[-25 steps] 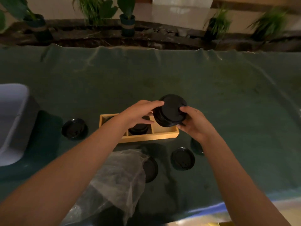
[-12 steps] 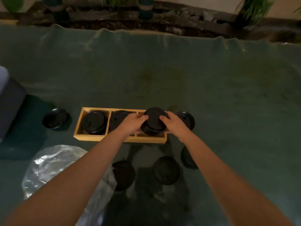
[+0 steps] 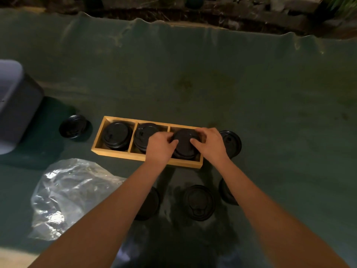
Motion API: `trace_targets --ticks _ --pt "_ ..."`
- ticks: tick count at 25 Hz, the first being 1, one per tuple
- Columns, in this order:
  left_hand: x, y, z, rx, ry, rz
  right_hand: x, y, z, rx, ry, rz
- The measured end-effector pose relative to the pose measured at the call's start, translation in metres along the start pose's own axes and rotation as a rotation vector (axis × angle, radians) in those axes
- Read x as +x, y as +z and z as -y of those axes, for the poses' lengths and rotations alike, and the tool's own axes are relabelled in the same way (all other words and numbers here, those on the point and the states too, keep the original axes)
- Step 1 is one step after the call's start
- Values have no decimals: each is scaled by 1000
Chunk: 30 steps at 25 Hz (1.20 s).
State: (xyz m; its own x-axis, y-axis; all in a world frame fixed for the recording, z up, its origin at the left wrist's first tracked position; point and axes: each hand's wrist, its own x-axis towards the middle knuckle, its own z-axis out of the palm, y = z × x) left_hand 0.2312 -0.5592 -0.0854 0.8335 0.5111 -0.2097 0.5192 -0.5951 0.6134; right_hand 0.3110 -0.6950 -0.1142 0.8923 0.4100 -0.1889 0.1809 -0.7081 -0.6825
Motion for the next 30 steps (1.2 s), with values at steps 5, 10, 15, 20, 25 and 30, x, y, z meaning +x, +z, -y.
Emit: trace_targets --ticks 5,10,15,20,25,30 --pt "-4 14 4 -58 -50 -112 0 -4 0 6 -75 -21" --pt "-10 16 8 -66 26 -102 -9 2 -2 -41 -143 -46" --pt "-64 18 9 -662 -52 -88 -32 -25 -18 156 -7 -151" --pt "-125 53 42 -364 -335 84 -98 -56 -94 -161 294 -292" --pt "-127 73 49 -35 -245 128 -116 -41 -117 -152 434 -140" --pt "-124 70 47 -132 -277 103 -123 -41 -112 123 515 -274"
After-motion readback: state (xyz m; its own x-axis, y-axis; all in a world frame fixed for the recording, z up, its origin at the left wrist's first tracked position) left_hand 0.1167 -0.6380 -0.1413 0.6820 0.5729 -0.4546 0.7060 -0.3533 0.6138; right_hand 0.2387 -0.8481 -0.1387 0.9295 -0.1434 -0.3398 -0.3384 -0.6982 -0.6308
